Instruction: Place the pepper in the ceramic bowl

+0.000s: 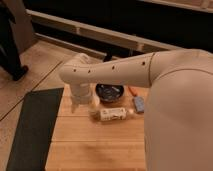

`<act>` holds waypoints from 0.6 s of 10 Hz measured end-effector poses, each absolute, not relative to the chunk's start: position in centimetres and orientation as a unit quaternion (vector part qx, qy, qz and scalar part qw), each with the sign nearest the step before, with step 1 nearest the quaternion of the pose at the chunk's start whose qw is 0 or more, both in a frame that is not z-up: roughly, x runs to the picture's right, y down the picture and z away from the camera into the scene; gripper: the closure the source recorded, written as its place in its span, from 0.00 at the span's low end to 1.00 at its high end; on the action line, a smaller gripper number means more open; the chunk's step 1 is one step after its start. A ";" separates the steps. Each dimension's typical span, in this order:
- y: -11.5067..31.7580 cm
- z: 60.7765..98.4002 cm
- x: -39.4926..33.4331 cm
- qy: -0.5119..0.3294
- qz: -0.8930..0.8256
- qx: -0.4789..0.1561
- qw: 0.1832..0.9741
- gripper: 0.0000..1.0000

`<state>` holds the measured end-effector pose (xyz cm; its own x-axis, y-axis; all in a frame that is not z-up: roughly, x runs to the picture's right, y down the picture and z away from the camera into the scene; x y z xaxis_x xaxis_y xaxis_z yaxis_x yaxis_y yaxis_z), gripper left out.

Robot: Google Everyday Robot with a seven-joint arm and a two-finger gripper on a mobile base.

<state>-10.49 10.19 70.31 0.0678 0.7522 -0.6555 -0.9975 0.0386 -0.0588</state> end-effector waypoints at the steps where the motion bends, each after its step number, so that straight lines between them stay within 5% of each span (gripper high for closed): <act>1: 10.2 70.3 -10.5 0.233 0.642 -0.263 0.682 0.35; 6: 6.3 72.4 -8.3 0.211 0.656 -0.245 0.682 0.35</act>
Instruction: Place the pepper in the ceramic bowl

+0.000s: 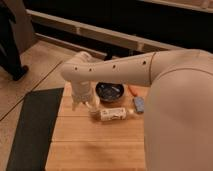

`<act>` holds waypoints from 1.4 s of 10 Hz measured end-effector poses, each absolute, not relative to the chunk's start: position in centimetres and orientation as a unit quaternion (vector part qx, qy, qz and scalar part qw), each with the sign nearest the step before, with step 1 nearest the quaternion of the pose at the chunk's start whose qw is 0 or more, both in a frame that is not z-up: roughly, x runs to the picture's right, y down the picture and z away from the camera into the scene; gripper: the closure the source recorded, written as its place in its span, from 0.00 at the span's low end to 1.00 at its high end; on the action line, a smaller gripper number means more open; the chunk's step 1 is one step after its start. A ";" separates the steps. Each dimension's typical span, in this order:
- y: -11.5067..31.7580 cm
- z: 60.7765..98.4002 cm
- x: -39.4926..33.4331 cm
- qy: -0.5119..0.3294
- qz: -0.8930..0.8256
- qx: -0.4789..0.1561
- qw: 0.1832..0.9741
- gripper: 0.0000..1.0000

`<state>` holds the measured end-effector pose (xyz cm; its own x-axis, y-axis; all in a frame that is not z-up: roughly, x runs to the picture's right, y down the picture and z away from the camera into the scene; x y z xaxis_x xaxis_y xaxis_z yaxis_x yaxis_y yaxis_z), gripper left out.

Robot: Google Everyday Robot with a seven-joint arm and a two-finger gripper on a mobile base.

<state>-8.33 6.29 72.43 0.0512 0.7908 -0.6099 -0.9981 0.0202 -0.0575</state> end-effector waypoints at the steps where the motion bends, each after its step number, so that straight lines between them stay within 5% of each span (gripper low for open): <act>1: 3.4 73.5 -6.4 0.193 0.666 -0.228 0.684 0.35; 6: -6.6 72.3 1.7 0.127 0.678 -0.148 0.709 0.35; 14: -9.0 74.0 2.0 0.055 0.700 -0.148 0.697 0.35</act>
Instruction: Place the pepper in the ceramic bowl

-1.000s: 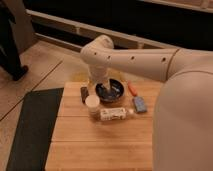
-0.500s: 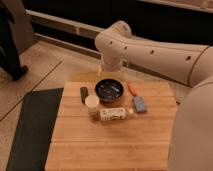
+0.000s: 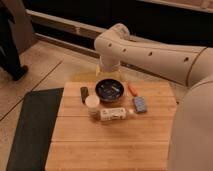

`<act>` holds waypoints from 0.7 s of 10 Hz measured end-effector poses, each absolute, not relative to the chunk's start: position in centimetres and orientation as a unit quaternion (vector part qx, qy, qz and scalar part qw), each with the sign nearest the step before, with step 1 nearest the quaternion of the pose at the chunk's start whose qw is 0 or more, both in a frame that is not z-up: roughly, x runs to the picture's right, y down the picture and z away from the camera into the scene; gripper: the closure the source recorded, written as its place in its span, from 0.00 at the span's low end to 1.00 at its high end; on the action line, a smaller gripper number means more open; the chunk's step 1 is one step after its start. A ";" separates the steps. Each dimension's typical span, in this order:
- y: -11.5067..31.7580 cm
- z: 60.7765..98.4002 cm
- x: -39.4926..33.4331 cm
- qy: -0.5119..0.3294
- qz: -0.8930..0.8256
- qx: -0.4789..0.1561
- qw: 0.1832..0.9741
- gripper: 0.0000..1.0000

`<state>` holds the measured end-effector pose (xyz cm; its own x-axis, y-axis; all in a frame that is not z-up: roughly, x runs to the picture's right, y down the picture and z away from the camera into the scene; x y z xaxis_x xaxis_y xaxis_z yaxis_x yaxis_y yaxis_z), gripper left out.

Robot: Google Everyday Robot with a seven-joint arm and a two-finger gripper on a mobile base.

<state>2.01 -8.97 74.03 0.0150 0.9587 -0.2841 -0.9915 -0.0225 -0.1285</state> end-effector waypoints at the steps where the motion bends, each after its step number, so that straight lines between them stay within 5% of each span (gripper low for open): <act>1: -10.2 74.9 3.2 0.028 0.705 -0.146 0.694 0.35; 7: -11.4 81.8 14.8 0.059 0.702 -0.138 0.696 0.35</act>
